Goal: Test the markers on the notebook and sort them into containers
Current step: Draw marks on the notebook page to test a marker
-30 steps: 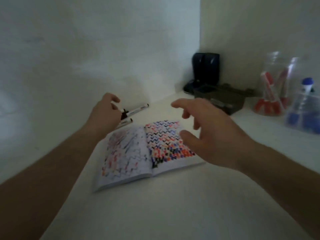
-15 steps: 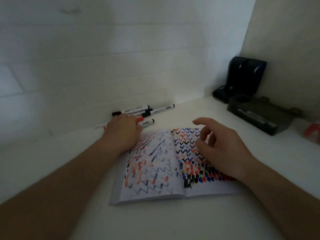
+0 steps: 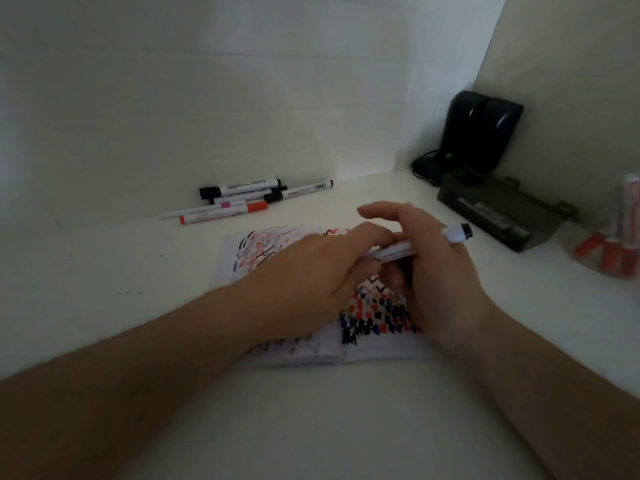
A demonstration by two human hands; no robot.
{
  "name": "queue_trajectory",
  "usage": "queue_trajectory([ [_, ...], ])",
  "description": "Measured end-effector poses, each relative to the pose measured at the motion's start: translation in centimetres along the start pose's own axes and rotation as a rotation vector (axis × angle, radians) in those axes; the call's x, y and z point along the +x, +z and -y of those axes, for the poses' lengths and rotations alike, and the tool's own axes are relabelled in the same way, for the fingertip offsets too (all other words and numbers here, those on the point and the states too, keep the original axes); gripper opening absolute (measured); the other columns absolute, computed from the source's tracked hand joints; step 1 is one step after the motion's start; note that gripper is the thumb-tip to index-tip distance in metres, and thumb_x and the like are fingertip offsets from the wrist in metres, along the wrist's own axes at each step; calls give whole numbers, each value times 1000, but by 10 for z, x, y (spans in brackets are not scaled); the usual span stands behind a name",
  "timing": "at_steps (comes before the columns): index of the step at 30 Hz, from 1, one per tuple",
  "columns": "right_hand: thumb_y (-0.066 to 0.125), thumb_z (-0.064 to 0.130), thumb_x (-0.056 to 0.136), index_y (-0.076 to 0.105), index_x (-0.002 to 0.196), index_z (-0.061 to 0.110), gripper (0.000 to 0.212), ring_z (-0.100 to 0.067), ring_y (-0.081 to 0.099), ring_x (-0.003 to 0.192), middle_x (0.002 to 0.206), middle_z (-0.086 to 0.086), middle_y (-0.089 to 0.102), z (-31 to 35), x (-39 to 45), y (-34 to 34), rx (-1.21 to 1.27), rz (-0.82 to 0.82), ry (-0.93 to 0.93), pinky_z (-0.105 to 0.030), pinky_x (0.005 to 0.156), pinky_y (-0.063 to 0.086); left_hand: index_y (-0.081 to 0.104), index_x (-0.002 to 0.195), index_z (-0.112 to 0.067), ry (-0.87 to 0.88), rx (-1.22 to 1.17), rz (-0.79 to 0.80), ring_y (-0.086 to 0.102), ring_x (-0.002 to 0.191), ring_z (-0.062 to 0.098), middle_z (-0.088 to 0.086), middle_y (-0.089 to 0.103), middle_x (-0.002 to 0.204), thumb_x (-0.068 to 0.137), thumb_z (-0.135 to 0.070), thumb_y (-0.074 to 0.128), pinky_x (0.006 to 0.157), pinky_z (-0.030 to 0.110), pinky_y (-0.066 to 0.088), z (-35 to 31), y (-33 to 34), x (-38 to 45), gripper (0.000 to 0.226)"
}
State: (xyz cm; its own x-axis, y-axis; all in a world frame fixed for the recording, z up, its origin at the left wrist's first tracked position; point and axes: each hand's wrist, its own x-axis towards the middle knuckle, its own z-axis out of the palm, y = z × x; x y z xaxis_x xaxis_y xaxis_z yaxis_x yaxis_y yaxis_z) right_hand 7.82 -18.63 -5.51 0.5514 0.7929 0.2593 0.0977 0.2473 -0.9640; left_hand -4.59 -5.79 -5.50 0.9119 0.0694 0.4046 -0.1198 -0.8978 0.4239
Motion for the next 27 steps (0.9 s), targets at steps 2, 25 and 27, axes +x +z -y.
queue_trajectory([
  [2, 46, 32, 102, 73, 118, 14, 36, -19, 32, 50, 59, -11, 41, -2, 2, 0, 68, -10, -41, -22, 47, 30, 46, 134, -33, 20, -25, -17, 55, 70, 1, -43, 54, 83, 110, -32, 37, 59, 12, 35, -1, 3, 1, 25],
  [25, 87, 47, 66, 72, 85, 13, 42, -18, 48, 55, 65, -10, 57, 65, 5, -59, 103, 262, 199, -21, 45, 40, 54, 111, -45, -268, -142, 237, 62, 74, 4, -11, 68, 87, 92, -31, 68, 69, 30, 51, 20, -10, -6, 27],
  [27, 94, 40, 63, 70, 78, 9, 41, -20, 50, 53, 64, -14, 57, 67, -4, -57, -15, 340, 196, -23, 45, 42, 65, 104, -44, -234, -64, 274, 61, 76, 2, -14, 66, 87, 89, -44, 71, 71, 29, 52, 20, -10, -5, 16],
])
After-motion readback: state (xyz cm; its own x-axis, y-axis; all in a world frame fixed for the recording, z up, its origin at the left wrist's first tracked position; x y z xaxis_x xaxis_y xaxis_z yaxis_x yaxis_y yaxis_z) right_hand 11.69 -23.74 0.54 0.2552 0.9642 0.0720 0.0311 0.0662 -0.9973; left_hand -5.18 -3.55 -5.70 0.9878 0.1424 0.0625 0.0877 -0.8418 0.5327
